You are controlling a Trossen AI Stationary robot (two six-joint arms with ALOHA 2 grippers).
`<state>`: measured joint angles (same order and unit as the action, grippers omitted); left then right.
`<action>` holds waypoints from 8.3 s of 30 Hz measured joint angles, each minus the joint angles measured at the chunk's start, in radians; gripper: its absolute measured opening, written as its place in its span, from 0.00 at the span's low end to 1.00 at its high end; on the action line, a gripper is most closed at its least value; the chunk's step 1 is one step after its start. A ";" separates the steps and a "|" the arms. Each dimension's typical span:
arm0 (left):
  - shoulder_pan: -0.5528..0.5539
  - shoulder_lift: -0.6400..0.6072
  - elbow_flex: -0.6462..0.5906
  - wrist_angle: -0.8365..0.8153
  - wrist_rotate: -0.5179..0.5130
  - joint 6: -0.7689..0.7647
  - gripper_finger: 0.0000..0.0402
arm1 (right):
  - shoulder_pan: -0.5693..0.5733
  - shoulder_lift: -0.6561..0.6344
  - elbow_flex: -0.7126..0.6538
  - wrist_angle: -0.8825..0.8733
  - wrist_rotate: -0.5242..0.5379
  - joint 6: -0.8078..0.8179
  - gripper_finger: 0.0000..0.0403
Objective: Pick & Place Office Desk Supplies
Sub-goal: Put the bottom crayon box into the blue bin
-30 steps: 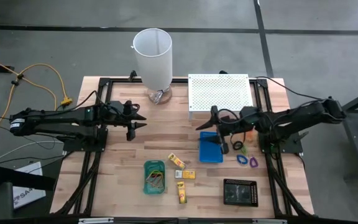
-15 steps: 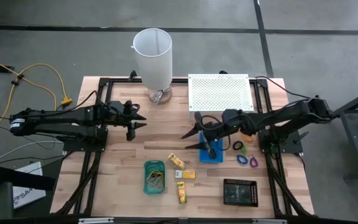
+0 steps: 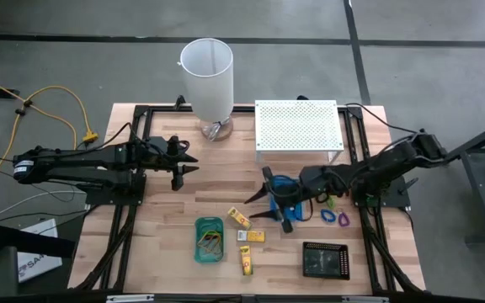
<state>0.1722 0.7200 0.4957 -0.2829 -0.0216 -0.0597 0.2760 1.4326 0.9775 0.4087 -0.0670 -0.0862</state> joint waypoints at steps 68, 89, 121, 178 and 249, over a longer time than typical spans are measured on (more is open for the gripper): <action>0.000 0.000 0.000 0.000 0.000 0.000 0.30 | 0.171 0.555 0.714 -1.040 0.006 1.425 0.41; 0.000 0.000 0.000 0.007 0.001 0.000 0.30 | 0.157 0.622 0.713 -1.055 0.015 1.580 0.41; 0.000 0.000 0.000 0.007 0.005 0.000 0.30 | 0.101 0.621 0.713 -0.989 0.044 1.656 0.41; 0.000 0.000 0.000 0.019 0.001 0.000 0.30 | 0.234 0.719 0.811 -0.929 0.239 1.589 0.41; 0.000 0.002 0.000 0.050 0.002 0.000 0.30 | 0.189 0.811 0.813 -1.095 0.023 1.762 0.65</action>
<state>0.1719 0.7216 0.4957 -0.2327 -0.0200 -0.0597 0.4654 2.2440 1.7903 -0.6865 -0.0439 1.6762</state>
